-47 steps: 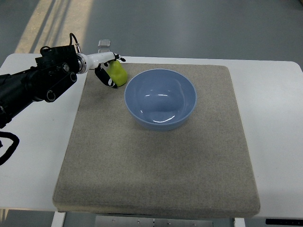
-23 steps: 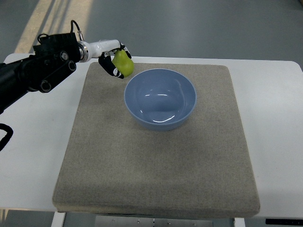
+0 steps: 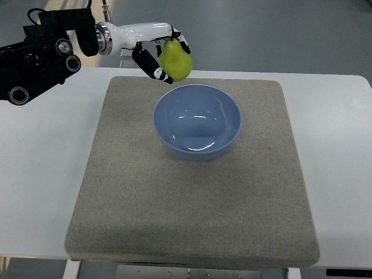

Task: Place pear in bowl with left hand
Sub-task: 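Lift the pear with the left hand and carry it over the bowl, then lower the pear into the bowl and open the left hand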

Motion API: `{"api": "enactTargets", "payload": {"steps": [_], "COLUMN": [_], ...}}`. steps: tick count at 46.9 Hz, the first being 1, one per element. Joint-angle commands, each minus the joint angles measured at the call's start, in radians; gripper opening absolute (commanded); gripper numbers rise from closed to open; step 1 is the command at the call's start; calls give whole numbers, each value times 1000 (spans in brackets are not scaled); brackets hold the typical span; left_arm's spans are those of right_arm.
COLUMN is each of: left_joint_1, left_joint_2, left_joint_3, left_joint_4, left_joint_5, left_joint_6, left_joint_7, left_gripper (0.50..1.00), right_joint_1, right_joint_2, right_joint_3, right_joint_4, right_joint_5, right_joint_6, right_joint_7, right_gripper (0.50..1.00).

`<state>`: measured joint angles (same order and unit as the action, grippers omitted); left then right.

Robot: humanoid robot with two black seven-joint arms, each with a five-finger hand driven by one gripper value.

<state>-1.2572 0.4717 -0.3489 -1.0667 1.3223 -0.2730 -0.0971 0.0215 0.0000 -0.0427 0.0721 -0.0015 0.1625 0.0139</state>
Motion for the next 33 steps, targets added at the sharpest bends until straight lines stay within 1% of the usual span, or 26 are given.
{"api": "enactTargets", "payload": {"steps": [1, 9, 19, 20, 21, 22, 23, 27, 28, 33], "left_joint_1": [2, 9, 30, 33, 33, 35, 36, 39, 39, 32], "left_joint_2": [-10, -30, -73, -76, -79, -81, -81, -87, -90, -93], "left_joint_3": [10, 22, 24, 24, 24, 24, 24, 34, 37, 39], "left_joint_4": [-15, -32, -33, -33, -33, -33, -33, -33, -32, -29], "left_joint_5": [5, 15, 15, 15, 15, 17, 15, 17, 17, 8], "left_joint_6": [-15, -136, -156, -156, -156, -156, -158, -158, -158, -156], "left_joint_7": [-1, 0, 0, 0, 0, 0, 0, 0, 0, 0], "left_gripper": [500, 500, 500, 571, 689, 764, 797, 814, 831, 968], "right_joint_1": [0, 0, 0, 0, 0, 0, 0, 0, 0, 0], "right_joint_2": [0, 0, 0, 0, 0, 0, 0, 0, 0, 0], "right_joint_3": [0, 0, 0, 0, 0, 0, 0, 0, 0, 0], "right_joint_4": [0, 0, 0, 0, 0, 0, 0, 0, 0, 0], "right_joint_5": [0, 0, 0, 0, 0, 0, 0, 0, 0, 0], "right_joint_6": [0, 0, 0, 0, 0, 0, 0, 0, 0, 0], "right_joint_7": [0, 0, 0, 0, 0, 0, 0, 0, 0, 0], "right_gripper": [924, 926, 926, 926, 926, 926, 926, 926, 926, 926]}}
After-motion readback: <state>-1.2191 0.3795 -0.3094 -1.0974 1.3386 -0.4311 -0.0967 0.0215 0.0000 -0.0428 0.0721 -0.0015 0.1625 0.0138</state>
